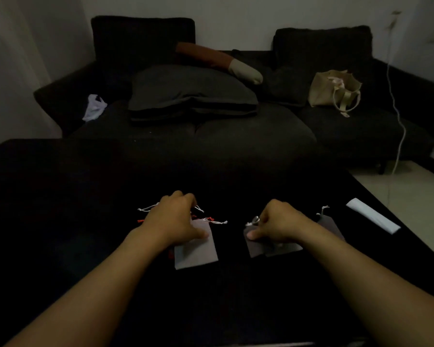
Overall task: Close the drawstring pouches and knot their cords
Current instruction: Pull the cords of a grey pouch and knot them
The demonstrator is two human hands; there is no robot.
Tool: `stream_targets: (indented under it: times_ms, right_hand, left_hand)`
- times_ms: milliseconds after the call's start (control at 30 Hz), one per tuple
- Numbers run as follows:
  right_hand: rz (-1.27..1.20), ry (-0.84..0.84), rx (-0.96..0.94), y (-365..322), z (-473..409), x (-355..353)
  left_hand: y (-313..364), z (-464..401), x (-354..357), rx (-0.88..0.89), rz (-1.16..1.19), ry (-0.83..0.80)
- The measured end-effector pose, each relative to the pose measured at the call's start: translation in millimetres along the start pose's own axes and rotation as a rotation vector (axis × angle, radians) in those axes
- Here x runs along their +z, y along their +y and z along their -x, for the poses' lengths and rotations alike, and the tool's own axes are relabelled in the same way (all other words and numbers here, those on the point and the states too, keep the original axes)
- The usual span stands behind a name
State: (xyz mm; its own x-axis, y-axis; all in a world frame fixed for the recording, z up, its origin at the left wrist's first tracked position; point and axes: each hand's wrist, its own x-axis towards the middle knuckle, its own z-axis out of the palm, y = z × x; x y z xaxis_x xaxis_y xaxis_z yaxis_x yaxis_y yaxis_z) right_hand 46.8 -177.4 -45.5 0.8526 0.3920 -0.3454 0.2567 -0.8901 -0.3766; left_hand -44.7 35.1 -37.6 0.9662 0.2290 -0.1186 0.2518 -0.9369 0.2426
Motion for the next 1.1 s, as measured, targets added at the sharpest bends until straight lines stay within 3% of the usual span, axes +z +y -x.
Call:
stream_targets:
  times_ms: [100,200,333,467,567,633,767,833,933,1033,1100]
  right_hand:
    - [0.204,0.113,0.014,-5.3,2.3,-11.4]
    - [0.043,0.146,-0.228,-22.8,3.3,-9.6]
    - [-0.029,0.011,-0.498,-56.8,-7.8,27.8]
    - [-0.045,0.037,-0.394,-65.6,-36.2,60.2]
    - [-0.096,0.059,-0.295,-65.1,-46.7,64.7]
    - [-0.086,0.047,-0.269,-64.5,-48.7,62.3]
    - [-0.099,-0.002,-0.215,-68.0,-48.2,51.3]
    - [-0.135,0.065,-0.234,-71.9,-47.3,45.3]
    - [-0.174,0.117,-0.301,-79.4,-48.3,46.5]
    - [-0.071,0.117,-0.365,-87.6,-53.1,61.8]
    - [-0.033,0.099,-0.375,-92.0,-54.2,72.2]
  left_hand:
    - [-8.9,0.1,5.7,-0.102,-0.069,-0.1]
    - [-19.0,-5.1,7.5,-0.209,-0.083,-0.176]
    - [-29.6,-14.2,15.7,-0.213,0.023,-0.285]
    - [-38.2,-21.4,19.0,-0.209,0.14,-0.215]
    - [-44.4,-20.8,15.1,-0.118,0.083,-0.189]
    - [-49.3,-18.4,13.4,-0.08,0.13,-0.076]
    - [-68.0,-19.6,8.9,-0.2,0.426,0.149]
    - [-70.9,-16.2,5.5,-0.273,0.658,0.131]
    - [-71.5,-11.7,3.5,-0.309,0.805,0.142]
    - [-74.2,-9.8,-2.4,-0.328,0.835,0.217]
    - [-77.8,-8.7,-9.8,-0.302,0.695,0.304]
